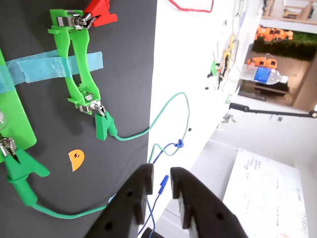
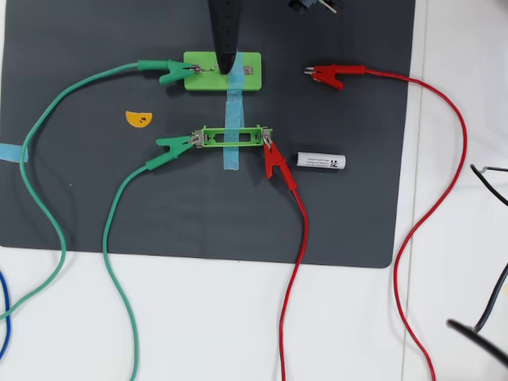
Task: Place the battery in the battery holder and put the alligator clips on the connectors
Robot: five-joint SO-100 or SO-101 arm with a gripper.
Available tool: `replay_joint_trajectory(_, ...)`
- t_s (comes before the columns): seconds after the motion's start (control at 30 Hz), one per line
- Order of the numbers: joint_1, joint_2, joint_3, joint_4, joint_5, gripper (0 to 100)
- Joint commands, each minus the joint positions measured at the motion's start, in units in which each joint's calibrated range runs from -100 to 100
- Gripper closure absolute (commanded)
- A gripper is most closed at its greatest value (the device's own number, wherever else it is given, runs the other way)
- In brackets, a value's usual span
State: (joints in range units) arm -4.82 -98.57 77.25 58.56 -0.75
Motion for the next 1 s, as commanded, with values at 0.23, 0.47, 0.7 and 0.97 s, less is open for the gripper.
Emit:
replay_joint_trajectory(0.23, -0.89, -0.58, -1.20, 0.19, -0.32, 99)
replay_joint_trajectory(0.47, -0.89, -0.58, -1.20, 0.19, -0.37, 99)
replay_joint_trajectory(0.7, -0.79, -0.58, -1.11, 0.19, -0.21, 99)
replay_joint_trajectory(0.97, -0.89, -0.58, 3.36, 0.10, -0.11, 99)
